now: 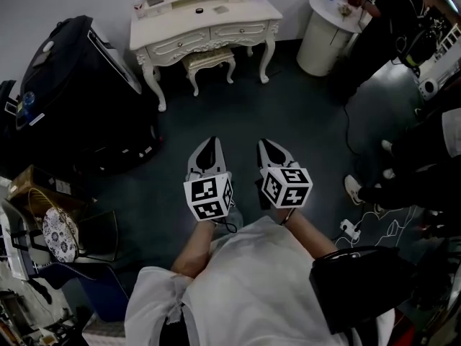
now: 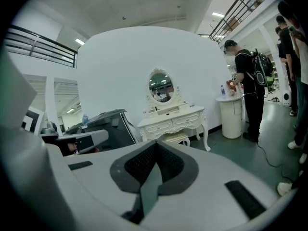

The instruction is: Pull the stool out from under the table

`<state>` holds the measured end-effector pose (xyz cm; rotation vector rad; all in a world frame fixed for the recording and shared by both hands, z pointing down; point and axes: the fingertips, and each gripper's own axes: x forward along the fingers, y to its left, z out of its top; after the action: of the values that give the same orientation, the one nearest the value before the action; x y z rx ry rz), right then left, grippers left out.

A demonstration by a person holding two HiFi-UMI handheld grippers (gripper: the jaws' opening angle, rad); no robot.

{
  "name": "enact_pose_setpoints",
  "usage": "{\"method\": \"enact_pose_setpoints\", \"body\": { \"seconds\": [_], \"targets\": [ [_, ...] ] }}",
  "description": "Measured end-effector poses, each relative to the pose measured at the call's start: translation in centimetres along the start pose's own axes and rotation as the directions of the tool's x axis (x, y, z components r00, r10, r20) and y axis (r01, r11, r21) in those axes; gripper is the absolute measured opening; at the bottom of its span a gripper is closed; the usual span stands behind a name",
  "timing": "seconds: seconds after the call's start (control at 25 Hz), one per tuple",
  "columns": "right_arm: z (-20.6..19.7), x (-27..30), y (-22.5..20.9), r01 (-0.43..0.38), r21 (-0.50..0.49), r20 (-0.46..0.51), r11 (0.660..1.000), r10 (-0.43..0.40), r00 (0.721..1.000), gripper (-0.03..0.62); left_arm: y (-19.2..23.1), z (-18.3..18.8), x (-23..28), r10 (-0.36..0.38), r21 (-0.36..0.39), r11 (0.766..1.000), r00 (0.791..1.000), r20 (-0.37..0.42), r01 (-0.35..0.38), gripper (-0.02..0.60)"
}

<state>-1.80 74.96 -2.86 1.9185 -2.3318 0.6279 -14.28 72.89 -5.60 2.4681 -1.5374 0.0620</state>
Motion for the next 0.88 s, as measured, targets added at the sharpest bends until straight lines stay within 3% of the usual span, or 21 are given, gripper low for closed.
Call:
{"method": "enact_pose_setpoints", "body": {
  "seconds": [0.64, 0.88],
  "targets": [
    [4.5, 13.0, -2.6, 0.022, 0.000, -0.020, 1.000, -0.022, 1.000, 0.000, 6.0, 1.6, 11.6, 0.004, 0.021, 1.000, 1.000, -0.031, -0.003, -0.002],
    [4.6, 16.7, -3.2, 0.038, -0.027, -0.053, 0.999, -0.039, 0.998, 0.000, 8.7, 0.9, 14.6, 0.016, -0.018, 1.000, 0.998, -0.057, -0.017, -0.002]
  ]
}}
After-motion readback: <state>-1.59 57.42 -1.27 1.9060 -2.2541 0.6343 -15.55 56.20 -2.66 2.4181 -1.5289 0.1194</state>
